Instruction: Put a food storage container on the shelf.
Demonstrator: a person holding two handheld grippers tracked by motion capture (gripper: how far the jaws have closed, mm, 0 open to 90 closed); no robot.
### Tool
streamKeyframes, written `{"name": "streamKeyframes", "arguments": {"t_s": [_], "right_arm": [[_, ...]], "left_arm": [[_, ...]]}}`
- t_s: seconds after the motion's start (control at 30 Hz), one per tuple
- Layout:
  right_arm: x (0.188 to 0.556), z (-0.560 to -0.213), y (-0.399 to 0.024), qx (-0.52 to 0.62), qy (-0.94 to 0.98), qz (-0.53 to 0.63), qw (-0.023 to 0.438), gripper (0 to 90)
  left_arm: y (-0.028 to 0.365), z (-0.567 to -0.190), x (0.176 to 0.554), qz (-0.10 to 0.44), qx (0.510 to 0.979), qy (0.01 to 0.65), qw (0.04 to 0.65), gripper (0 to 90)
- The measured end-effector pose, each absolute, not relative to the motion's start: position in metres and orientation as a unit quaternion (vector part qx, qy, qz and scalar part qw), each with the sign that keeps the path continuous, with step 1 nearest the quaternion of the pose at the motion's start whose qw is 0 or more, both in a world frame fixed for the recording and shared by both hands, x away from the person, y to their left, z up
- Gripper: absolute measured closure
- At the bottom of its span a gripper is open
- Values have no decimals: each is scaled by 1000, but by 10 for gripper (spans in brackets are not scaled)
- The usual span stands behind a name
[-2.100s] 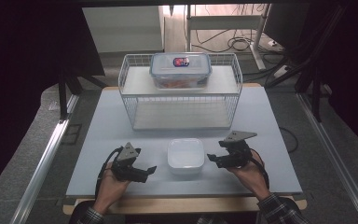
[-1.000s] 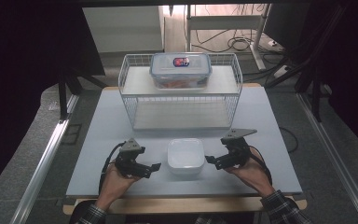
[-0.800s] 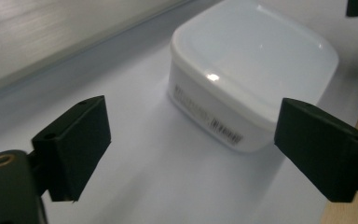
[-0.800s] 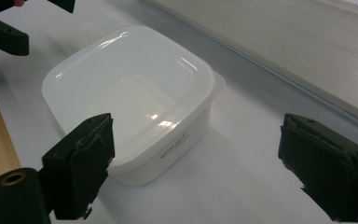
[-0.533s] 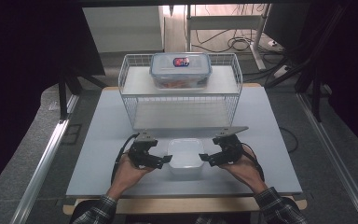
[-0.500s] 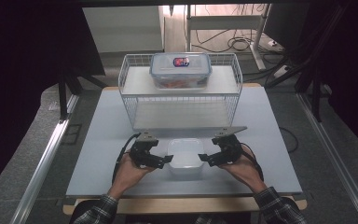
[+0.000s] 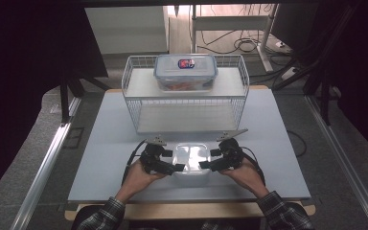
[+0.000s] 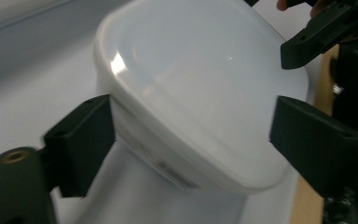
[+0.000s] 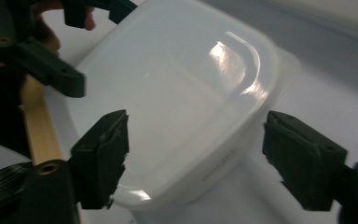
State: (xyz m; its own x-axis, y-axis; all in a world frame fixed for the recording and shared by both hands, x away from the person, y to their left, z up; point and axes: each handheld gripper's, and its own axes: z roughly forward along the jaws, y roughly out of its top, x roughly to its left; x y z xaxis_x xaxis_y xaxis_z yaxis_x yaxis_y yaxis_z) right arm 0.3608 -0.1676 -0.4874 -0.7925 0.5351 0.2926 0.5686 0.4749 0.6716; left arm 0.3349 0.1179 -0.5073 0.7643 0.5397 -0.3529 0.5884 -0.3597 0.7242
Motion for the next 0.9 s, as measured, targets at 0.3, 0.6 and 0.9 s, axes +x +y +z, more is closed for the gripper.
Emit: {"name": "streamKeyframes", "arguments": {"t_s": [0.3,0.6,0.9], "right_arm": [[345,-477,-184,-387,-822,-416,30,627],[341,-472,-190,-399,-804,-440,12,792],[339,-474,-184,-391,-801,-452,-32,791]], "left_arm": [[133,-503,314,-26,776,403,484,611],[132,-498,307,12,757,433,489,790],[130,-496,308,32,751,444,487,790]]}}
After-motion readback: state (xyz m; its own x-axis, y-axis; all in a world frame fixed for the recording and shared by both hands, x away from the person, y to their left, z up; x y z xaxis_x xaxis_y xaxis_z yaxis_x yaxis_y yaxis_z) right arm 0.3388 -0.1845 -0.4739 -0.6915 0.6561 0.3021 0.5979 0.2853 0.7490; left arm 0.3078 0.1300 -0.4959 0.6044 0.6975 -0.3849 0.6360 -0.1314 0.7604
